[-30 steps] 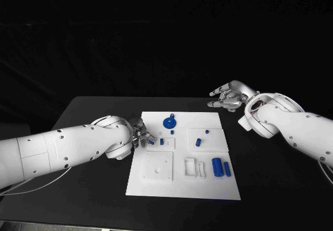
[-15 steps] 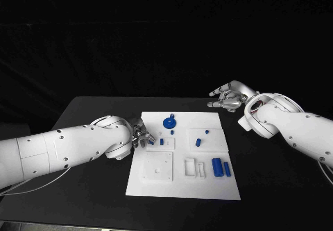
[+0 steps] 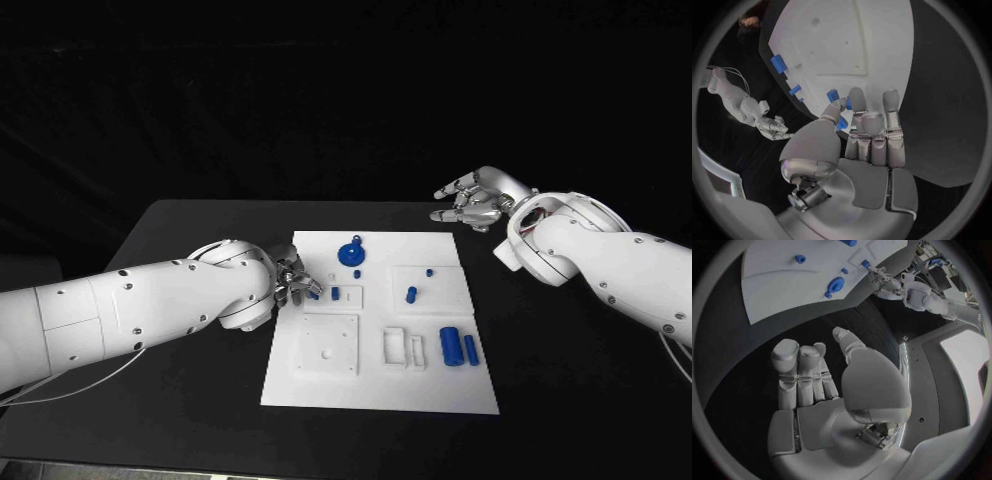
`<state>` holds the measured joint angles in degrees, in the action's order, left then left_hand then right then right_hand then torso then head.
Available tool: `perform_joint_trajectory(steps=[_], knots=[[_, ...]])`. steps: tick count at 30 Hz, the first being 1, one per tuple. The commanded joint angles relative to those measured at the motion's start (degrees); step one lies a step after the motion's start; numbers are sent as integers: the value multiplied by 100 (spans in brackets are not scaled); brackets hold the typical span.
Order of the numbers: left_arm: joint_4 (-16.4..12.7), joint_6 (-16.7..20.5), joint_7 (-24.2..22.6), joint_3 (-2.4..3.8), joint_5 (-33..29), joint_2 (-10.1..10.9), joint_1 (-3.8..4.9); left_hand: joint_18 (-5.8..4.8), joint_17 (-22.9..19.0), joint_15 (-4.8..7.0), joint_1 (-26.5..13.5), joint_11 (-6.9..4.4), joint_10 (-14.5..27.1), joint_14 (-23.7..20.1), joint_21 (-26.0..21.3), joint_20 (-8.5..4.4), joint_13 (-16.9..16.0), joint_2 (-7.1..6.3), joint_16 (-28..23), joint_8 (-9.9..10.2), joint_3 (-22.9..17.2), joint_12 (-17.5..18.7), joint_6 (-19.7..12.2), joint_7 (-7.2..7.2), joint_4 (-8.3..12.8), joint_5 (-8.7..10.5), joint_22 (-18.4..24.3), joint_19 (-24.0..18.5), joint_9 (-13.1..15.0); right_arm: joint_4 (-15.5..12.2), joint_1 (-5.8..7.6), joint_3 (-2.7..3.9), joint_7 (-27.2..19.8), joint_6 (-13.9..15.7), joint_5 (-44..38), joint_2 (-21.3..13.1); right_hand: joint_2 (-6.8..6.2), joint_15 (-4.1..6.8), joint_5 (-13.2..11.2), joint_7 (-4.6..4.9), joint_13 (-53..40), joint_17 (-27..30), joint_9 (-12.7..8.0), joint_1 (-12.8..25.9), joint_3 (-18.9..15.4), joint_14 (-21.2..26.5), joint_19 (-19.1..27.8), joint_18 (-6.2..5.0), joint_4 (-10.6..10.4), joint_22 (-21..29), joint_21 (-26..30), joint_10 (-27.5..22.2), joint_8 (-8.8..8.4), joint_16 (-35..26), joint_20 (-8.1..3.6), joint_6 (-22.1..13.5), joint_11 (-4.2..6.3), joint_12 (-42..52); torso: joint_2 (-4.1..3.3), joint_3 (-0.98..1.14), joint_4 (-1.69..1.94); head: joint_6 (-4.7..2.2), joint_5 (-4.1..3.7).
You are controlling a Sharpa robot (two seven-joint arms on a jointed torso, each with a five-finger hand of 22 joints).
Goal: Assemble the parts on the task board
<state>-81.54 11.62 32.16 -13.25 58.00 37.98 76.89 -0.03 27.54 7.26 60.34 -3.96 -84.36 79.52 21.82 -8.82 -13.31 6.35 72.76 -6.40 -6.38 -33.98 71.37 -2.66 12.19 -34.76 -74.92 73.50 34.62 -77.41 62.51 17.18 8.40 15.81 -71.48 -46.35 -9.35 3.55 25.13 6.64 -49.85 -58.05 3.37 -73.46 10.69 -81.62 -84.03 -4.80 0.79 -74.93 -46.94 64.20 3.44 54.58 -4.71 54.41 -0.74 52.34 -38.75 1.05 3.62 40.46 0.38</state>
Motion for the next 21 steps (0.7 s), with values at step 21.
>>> perform_joint_trajectory(steps=[21], knots=[[21,-349,129,-53,72,-41,-136,3,-23,91,219,-50,-250,9,-27,-10,-24,-86,-22,54,-175,5,577,432,-46,66,-108,-26,-80,-7,-13,3,-45,-79,3,-13,-4,24,97,8,-2,-3,5,135,-31,-7,-214,-71,-81,-569,26,0,-3,-28,-16,-12,42,9,3,2,2,26,-13]])
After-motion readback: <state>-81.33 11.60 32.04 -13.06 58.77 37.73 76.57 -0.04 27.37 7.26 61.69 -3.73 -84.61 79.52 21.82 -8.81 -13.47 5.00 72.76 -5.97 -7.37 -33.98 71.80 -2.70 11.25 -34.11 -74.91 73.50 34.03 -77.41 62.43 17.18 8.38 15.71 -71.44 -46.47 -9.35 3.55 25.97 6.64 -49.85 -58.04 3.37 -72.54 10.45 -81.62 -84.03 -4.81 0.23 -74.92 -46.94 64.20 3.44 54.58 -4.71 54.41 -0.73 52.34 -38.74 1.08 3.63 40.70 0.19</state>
